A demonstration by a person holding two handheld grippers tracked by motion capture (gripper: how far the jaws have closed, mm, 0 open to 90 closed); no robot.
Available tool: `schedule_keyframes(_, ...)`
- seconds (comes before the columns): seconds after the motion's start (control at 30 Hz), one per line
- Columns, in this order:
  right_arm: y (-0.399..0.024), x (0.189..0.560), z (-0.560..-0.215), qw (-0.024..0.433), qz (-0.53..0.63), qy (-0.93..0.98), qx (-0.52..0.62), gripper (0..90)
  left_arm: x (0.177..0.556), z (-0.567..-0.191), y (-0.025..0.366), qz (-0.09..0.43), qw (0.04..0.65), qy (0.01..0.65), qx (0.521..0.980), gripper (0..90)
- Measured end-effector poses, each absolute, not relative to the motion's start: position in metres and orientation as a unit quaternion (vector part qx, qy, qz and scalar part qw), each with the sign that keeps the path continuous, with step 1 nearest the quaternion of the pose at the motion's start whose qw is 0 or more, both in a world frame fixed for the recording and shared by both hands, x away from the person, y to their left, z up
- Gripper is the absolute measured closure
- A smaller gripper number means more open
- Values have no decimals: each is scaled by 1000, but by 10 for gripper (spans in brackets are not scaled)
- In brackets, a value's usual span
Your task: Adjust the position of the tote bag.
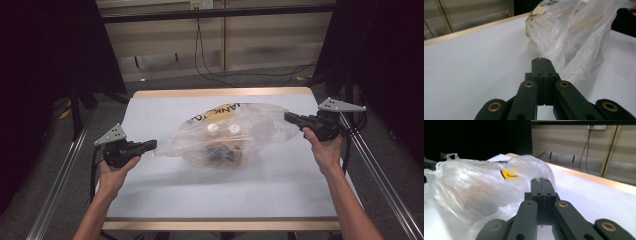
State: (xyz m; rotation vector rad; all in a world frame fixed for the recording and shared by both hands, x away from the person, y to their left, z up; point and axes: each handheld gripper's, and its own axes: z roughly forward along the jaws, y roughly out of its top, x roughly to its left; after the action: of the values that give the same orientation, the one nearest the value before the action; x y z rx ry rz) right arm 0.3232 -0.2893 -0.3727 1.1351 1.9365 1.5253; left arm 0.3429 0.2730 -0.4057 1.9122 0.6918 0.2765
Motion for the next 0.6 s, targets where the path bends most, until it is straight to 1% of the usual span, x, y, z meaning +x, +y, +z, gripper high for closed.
schedule_keyframes(0.13,-293,322,-382,211,541,699,417,900,347,-415,272,106,511,293,801,900)
schedule_keyframes(0.3,-295,317,-398,196,536,706,419,900,346,-422,267,98,501,289,810,900)
schedule_keyframes(0.37,-295,317,-401,195,533,709,418,900,346,-426,267,95,491,287,817,900)
schedule_keyframes(0.43,-296,311,-409,182,529,715,419,900,347,-431,267,91,473,293,826,900)
schedule_keyframes(0.6,-291,304,-421,172,504,735,419,900,345,-443,265,83,458,288,837,900)
